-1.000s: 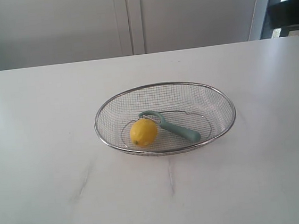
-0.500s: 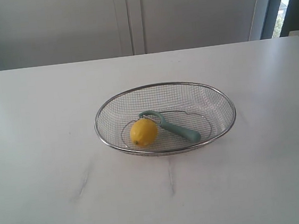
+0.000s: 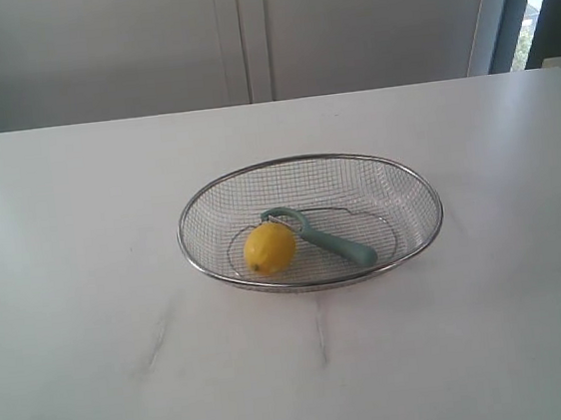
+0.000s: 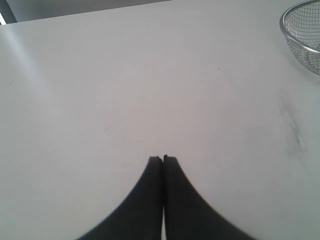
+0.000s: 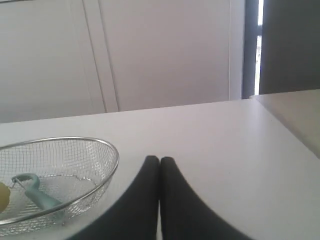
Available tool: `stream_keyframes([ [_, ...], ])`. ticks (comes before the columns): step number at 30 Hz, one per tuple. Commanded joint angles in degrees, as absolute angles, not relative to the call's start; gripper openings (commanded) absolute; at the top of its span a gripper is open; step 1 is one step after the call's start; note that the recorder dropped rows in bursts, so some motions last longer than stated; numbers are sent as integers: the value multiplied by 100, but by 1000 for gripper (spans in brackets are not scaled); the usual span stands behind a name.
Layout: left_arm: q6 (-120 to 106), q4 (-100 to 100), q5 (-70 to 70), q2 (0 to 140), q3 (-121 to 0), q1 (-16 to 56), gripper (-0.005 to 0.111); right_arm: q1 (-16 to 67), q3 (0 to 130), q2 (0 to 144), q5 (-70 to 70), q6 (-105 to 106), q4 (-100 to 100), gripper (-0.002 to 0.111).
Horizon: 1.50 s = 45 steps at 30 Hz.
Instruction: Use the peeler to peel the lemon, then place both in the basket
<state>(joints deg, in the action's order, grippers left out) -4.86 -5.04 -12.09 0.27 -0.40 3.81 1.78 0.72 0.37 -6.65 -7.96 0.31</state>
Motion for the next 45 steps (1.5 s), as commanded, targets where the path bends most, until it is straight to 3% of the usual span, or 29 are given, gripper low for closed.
stream_keyframes([
  [1,-471,-544,-1198,0,0,362,0,167,0,0,-1529,-777,42,0],
  [15,-471,-544,-1198,0,0,362,0,193,0,0,-1763,0,0,0],
  [29,-471,-544,-1198,0,0,362,0,1012,0,0,-1769,0,0,0],
  [45,-480,-544,-1198,0,0,362,0,1025,0,0,-1789,-102,0,0],
])
